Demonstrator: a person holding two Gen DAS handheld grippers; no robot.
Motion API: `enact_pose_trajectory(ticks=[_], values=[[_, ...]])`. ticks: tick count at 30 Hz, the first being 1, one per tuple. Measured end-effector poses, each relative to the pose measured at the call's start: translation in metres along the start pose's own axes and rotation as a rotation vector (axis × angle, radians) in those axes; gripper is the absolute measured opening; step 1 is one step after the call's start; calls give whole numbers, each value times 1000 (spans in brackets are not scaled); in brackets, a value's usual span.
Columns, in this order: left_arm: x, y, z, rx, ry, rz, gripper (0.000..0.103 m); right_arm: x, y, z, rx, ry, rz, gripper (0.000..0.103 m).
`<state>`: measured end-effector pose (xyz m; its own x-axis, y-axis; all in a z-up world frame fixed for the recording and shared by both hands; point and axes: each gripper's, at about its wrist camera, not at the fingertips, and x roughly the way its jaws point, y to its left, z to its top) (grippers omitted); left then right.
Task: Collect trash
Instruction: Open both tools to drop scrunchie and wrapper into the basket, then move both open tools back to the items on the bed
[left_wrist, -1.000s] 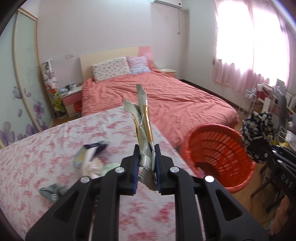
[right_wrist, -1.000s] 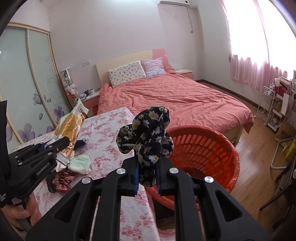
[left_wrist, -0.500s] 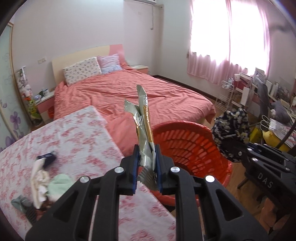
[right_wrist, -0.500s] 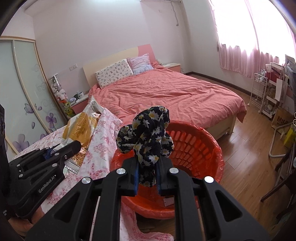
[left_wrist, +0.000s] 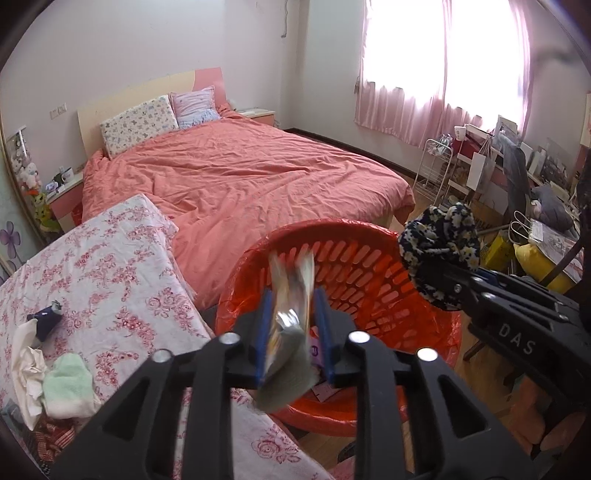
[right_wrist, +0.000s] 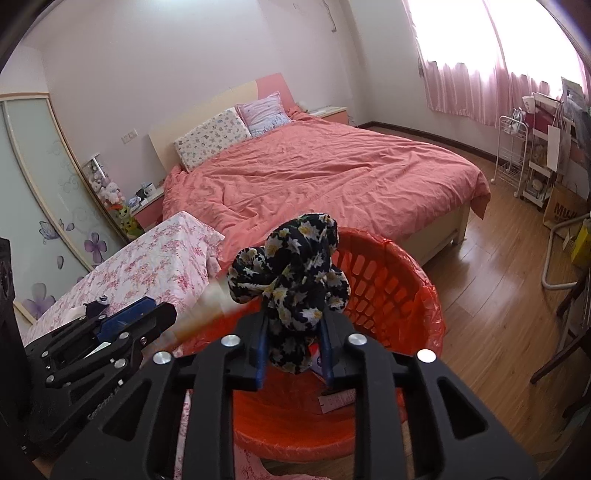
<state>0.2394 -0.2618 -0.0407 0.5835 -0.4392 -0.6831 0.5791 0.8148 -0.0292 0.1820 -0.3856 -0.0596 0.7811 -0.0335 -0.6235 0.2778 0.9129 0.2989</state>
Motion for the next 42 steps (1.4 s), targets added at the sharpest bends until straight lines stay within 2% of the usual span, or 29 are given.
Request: enact_pose_trajectory(ticks=[1,2,6,9,17,26,32,42], values=[[2,1,-1,-4,1,5,40,3,-2,0,1,6,-1,28],[2,3,-1,-8,2,10,43,6,-2,-1,5,18,1,34],[2,15,-7,-19,10,47,49,7,-6,-5,8,24,-7,53],[-4,24,-10,-31,6,76,53,6,-5,-6,-13,23,-17,60],[-40,53,-30,-64,-12,148,60,-1,8,-7,-22,24,-10,61],[-94,105,-60,-127,-43,247,66,-6,58,-21,-114,38,33,61],[-128,162,-88,-211,-51,354,71,-5,99,-34,-193,61,77,61],[-161,269,-133,-386,-2,516,73,14,176,-61,-295,115,166,61]])
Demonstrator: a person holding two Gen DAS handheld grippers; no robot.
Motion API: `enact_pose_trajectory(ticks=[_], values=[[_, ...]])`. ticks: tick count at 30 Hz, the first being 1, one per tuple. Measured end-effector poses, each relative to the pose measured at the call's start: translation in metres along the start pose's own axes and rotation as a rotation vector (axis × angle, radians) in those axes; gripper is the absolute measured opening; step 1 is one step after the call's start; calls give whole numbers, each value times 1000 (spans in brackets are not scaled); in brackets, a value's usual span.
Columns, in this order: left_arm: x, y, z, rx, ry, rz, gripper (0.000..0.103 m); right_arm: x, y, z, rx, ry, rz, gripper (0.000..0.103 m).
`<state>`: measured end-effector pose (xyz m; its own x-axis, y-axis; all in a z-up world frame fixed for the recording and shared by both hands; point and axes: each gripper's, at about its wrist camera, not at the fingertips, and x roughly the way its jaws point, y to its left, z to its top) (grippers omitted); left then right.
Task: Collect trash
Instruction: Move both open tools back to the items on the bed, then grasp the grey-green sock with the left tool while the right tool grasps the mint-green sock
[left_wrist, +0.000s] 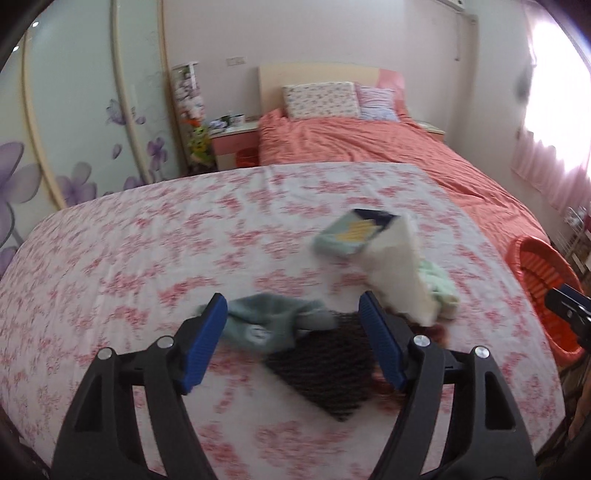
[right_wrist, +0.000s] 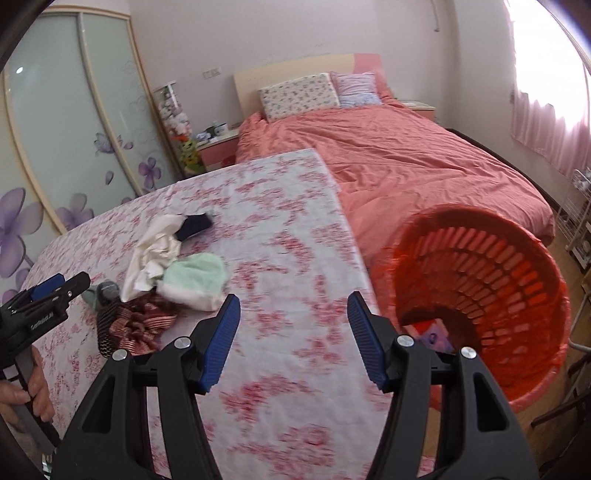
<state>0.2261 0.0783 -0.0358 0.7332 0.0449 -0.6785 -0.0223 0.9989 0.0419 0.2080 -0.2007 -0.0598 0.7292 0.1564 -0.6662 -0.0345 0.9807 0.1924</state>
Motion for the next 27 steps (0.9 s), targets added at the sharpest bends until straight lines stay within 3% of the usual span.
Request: enact_pose_trajectory(ticks=[8,16,19,23,27], values=[[23,47,-5,-64,49,48,73,39,52,0,-75,56,58,58],[46,55,-8,-81,91,24,73,76,80,1,-130,117,55,56],[56,54,-8,-80,108,5,73,83,82,2,-126,132,49,46],[66,53,-7,-86,131,-22,73,83,89,2,-160,118,22,15],[73,52,-8,-102,152,-57,73,77,82,2,-155,99,1,6]])
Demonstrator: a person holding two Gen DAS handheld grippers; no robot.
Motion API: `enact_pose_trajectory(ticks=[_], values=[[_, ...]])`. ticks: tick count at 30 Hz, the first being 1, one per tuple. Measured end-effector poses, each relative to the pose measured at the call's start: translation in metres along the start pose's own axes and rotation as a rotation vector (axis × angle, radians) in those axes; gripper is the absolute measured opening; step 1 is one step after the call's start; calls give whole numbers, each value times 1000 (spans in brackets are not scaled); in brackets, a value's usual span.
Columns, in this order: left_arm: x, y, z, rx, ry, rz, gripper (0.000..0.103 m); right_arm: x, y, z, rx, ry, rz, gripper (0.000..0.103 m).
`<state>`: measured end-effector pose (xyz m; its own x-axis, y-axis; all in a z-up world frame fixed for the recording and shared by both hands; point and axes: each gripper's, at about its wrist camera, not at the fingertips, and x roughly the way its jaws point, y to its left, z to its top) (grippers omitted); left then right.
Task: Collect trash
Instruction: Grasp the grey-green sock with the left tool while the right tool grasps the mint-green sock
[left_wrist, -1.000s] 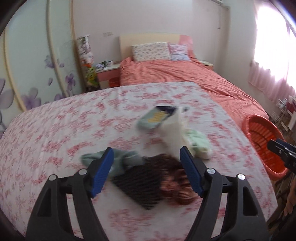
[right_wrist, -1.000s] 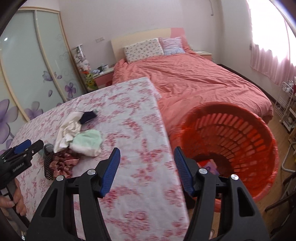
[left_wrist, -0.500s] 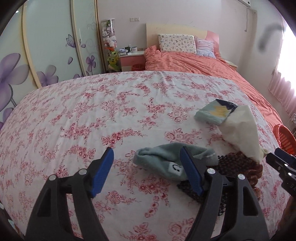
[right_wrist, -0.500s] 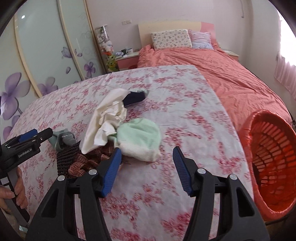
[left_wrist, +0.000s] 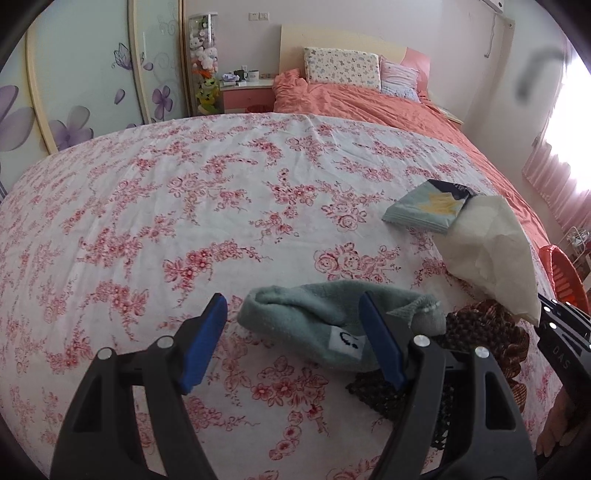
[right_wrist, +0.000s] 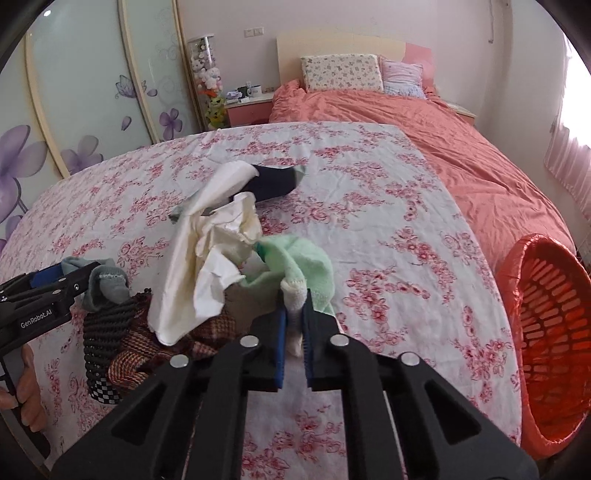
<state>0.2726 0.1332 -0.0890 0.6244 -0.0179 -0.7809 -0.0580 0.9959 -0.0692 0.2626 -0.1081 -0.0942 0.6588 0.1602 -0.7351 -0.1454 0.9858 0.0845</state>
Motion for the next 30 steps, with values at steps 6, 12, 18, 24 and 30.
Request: enact_pose_trajectory(ticks=[6,12,18,24,30], values=[[7,-8,-3,57,1,18,16,-5,-21,-2,67,-10,-50,6],[1,14,10,26,-37,116,11,-10,-30,-2,84,-26,-79,6],[-13,47,22,-92,-70,120,17,-13,-38,-1,101,-47,-122,6],[-16,32,17,-39,-81,84,60,-12,-39,-4,103,-36,-101,6],[-1,21,12,-4,-35,92,66,-11,-43,-6,119,-24,-74,6]])
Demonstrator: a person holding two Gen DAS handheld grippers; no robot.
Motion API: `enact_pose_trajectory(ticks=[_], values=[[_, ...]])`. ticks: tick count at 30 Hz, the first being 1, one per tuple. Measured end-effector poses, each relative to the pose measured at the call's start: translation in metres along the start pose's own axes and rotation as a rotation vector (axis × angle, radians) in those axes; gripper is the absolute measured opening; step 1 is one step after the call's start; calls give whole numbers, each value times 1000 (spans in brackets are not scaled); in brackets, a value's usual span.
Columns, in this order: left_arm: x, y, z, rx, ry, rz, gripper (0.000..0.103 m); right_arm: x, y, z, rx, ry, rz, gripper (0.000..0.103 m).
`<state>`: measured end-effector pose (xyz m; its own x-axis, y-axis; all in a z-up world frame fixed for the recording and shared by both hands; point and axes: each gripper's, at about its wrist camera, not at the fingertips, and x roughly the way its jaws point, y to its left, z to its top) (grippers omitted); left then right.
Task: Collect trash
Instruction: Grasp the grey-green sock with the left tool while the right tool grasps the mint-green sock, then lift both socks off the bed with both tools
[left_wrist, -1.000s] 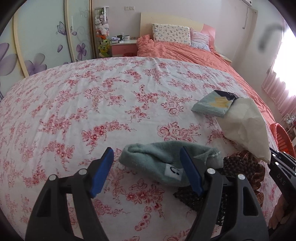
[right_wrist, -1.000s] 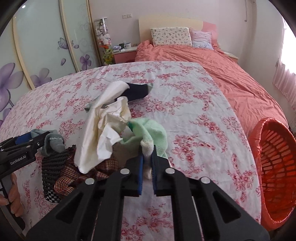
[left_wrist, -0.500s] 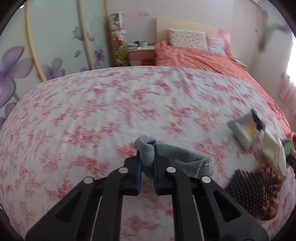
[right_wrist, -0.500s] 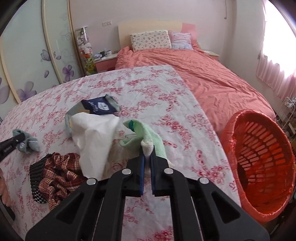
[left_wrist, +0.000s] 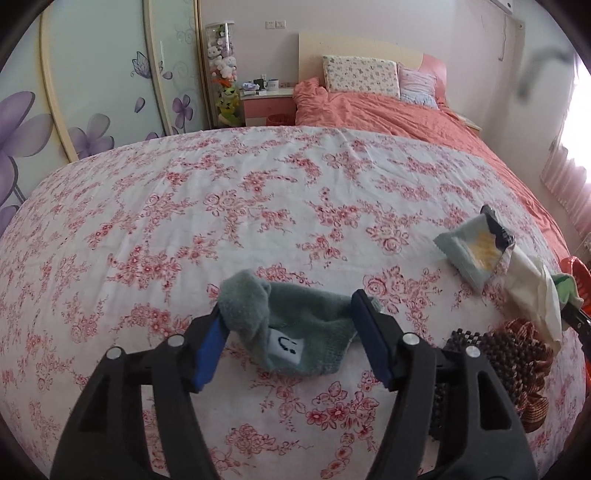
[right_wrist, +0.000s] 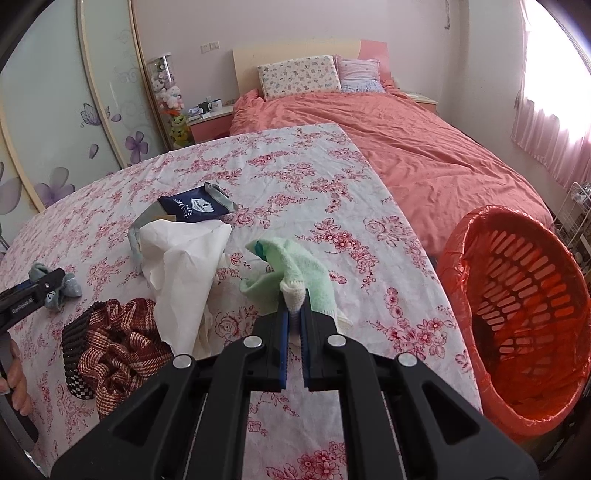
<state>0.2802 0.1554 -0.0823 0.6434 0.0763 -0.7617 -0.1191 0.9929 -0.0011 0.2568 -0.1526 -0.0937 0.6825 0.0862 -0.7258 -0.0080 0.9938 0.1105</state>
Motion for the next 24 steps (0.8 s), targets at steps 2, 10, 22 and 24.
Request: enact_pose_trajectory(ticks=[2,10,22,24], values=[[1,-2,-2,9,3,-7,71,1,-1,-1,3,7,11,6],[9,-3,-8,24,21,-9,73,10,1,-1,7,28,26,6],[11,1,-7,12,24,-17,73,16,1,0,8,46,24,8],[12,2,-7,4,29,-20,74,16,0,0,9,48,25,9]])
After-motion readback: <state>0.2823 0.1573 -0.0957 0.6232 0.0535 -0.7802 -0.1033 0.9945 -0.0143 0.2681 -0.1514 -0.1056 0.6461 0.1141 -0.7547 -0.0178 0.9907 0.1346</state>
